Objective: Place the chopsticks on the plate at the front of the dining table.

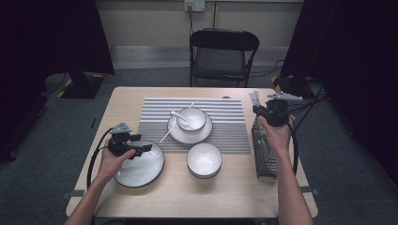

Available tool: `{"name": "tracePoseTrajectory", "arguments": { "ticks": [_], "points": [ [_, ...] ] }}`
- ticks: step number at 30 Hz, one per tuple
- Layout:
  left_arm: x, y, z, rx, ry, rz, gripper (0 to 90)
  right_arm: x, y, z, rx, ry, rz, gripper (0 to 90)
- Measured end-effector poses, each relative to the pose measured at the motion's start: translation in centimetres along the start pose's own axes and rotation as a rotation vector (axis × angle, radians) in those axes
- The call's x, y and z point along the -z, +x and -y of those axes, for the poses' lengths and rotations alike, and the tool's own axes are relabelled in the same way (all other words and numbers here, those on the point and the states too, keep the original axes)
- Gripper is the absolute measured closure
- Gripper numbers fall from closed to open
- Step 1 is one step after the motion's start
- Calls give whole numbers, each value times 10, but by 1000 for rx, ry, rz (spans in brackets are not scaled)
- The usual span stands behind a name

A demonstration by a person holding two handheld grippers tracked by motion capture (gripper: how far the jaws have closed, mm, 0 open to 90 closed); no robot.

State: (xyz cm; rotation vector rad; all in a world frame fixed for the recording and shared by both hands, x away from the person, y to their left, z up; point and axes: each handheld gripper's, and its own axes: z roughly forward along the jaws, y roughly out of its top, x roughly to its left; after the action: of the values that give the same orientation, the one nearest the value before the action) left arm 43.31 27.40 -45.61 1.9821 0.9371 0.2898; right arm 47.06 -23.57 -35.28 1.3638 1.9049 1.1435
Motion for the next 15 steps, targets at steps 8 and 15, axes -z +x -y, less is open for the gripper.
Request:
{"name": "tracePoseTrajectory", "arguments": {
  "ticks": [8, 15],
  "points": [
    [0, 0, 0, -5, 1, 0, 245, -4, -2, 6, 7, 53, 0, 822],
    [0, -1, 0, -1, -1, 2, 246, -2, 1, 4, 37, 55, 45, 848]
  ]
}}
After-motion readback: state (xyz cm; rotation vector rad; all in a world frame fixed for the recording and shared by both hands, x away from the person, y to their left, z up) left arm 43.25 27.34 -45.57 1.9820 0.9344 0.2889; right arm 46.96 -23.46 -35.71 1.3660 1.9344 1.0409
